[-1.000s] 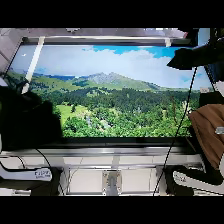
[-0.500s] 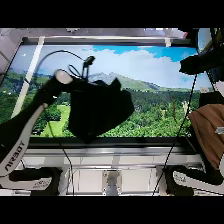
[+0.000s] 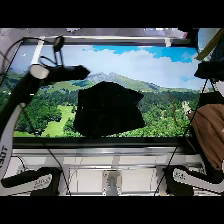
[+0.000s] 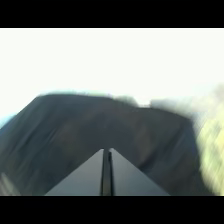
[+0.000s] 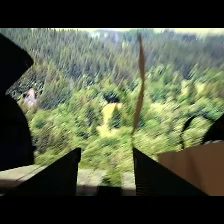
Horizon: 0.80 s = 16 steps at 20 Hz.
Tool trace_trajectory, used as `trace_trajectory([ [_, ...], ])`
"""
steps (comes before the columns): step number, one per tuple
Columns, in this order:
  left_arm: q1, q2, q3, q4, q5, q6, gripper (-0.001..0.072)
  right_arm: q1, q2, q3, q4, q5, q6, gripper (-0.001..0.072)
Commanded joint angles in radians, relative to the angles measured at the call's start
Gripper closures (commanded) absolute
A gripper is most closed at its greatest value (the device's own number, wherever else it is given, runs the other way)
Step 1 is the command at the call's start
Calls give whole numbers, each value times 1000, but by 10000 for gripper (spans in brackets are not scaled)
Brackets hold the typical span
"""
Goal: Fold the clothes and pants, and hang the long-sleeved shirts on hangers.
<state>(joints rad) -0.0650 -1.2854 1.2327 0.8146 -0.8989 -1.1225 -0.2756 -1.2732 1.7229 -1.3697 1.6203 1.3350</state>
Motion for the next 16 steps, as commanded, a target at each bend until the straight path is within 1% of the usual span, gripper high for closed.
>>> trace_trajectory([
  [1,252,151,-266,19,-335,0,628,-121,95,-358,277,-135,-40,326],
  [3,322,262,-547,-80,-261,0,619,-122,218,-691,375,-324,-60,321],
  [4,343,304,-661,-159,-214,1,470,-123,264,-835,422,-401,-69,315],
  [5,346,328,-740,-219,-180,1,156,-122,303,-949,465,-439,-69,205],
  [6,343,335,-797,-253,-155,1,19,-122,327,-1026,502,-438,-69,144],
  [9,303,290,-844,-258,-154,1,14,-105,364,-1144,546,-376,-74,144],
  [12,219,222,-844,-230,-104,1,14,-45,377,-1157,548,-385,-73,144],
  [14,170,177,-844,-209,-106,1,14,-3,378,-1157,552,-378,-72,144],
  [16,151,153,-843,-183,-106,1,14,34,378,-1157,552,-379,-72,144],
])
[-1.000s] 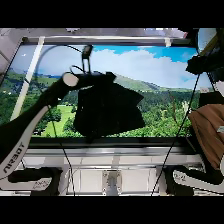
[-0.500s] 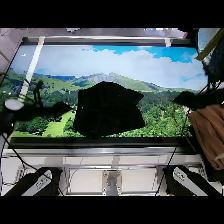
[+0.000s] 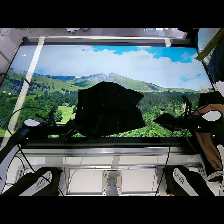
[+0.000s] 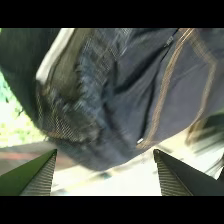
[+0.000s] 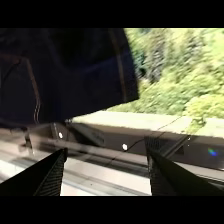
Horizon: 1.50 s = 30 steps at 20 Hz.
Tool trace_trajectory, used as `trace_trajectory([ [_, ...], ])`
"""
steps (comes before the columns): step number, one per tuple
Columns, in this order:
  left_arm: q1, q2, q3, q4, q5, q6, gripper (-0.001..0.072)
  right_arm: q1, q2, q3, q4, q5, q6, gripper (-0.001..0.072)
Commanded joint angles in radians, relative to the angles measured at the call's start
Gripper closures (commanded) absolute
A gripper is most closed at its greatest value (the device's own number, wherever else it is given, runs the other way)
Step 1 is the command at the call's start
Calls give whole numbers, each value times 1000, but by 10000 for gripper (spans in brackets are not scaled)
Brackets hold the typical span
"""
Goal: Fold the clothes and pants, and hang the long-sleeved shirts on hangers.
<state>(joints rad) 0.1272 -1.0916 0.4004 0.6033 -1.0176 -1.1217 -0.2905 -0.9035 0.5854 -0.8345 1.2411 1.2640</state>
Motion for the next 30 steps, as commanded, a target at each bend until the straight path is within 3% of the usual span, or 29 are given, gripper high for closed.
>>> trace_trajectory([
  [1,-39,-44,-10,28,19,0,14,64,8,-19,17,-3,-1,144],
  [4,-36,-43,-10,-11,134,-39,15,90,8,-19,20,-7,-1,145],
  [8,-41,-44,-10,-201,336,-41,15,92,8,-19,19,-22,-1,145],
  [11,-46,-44,-10,-245,380,-42,35,92,8,-19,19,-46,-1,144],
  [12,-50,-44,-10,-246,374,-42,148,92,8,-19,19,-55,1,145],
  [14,-65,-44,-10,-249,371,-41,609,92,8,-19,22,-56,8,145],
  [15,-74,-44,-10,-255,371,-40,670,92,8,-19,29,-55,20,145],
  [18,-95,-44,-10,-268,371,-40,670,127,8,-26,53,-100,26,145],
  [22,-97,-43,-10,-287,350,-41,670,285,8,-144,173,-322,64,144],
  [25,-97,-42,-10,-328,340,-40,670,386,2,-216,182,-461,161,143],
  [30,-97,-29,15,-328,285,16,670,398,-72,-224,207,-521,183,144],
])
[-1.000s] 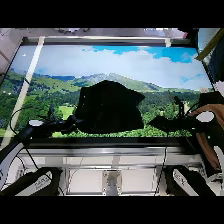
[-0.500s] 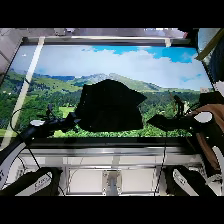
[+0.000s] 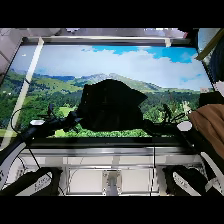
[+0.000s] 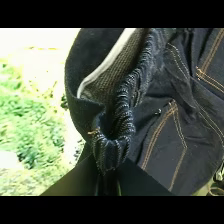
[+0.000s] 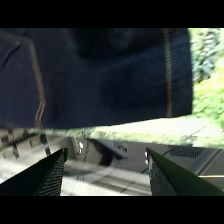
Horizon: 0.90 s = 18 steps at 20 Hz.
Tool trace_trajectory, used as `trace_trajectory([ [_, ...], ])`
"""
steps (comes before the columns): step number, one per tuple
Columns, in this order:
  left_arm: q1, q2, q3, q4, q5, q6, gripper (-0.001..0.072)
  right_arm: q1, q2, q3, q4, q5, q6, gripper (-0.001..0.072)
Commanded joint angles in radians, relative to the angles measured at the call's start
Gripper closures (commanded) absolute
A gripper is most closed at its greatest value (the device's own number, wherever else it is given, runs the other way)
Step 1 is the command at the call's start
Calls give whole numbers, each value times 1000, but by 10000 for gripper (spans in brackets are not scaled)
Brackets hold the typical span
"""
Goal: Fold the clothes and pants, and hang the long-sleeved shirts on hangers.
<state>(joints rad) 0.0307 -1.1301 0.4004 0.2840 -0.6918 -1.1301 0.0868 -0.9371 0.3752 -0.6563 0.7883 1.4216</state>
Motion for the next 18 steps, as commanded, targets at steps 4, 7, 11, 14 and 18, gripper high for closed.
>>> trace_trajectory([
  [4,-6,89,48,-9,-69,39,671,77,-127,-12,72,-127,24,144],
  [7,-37,160,50,-9,-74,38,672,153,-161,-11,156,-266,-6,148],
  [11,-69,230,50,-9,-79,38,672,182,-194,34,165,-342,-6,369],
  [14,-63,251,53,1,-78,39,672,181,-193,90,157,-394,-33,702],
  [18,-59,264,161,193,-105,33,674,181,-126,254,-3,-245,-75,703],
])
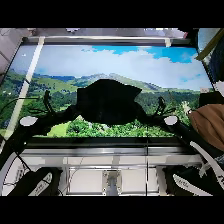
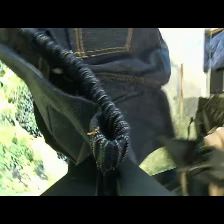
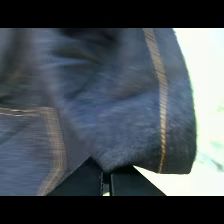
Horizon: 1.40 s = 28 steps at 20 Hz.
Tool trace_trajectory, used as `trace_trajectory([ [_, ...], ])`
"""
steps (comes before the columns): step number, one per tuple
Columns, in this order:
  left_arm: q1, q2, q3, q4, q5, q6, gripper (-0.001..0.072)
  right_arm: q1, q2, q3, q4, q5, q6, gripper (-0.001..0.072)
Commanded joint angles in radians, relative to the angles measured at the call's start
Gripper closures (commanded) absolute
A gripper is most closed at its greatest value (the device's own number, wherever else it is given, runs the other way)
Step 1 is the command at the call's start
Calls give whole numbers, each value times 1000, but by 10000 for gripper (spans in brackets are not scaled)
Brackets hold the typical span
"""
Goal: Fold the clothes and pants, and hang the long-sleeved shirts on hangers.
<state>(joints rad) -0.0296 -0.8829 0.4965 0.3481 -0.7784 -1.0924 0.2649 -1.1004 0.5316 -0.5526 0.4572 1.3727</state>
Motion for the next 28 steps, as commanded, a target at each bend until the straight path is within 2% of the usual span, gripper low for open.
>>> trace_trajectory([
  [1,5,27,122,211,-40,-37,674,3,80,164,-187,178,-24,703],
  [4,32,70,372,562,-187,-228,673,3,254,384,-352,383,58,703],
  [6,47,106,553,723,-312,-303,673,3,360,560,-396,450,98,704],
  [7,48,123,642,747,-363,-320,674,3,391,647,-397,452,121,705],
  [9,33,141,797,724,-460,-323,674,3,396,829,-396,491,138,706],
  [11,-1,142,901,718,-521,-374,673,3,355,949,-394,566,181,706],
  [14,-24,127,919,725,-544,-451,673,3,261,1014,-394,688,209,707],
  [16,-27,75,919,725,-593,-465,673,3,174,1014,-394,726,208,707],
  [21,-27,-164,919,713,-622,-463,672,3,-109,1014,-357,732,142,707],
  [23,-27,-213,919,714,-586,-439,672,3,-190,1014,-306,731,71,706],
  [26,-27,-214,920,714,-551,-438,672,3,-224,1014,-308,739,51,706],
  [28,-27,-177,920,714,-560,-437,672,3,-200,1029,-309,802,46,705],
])
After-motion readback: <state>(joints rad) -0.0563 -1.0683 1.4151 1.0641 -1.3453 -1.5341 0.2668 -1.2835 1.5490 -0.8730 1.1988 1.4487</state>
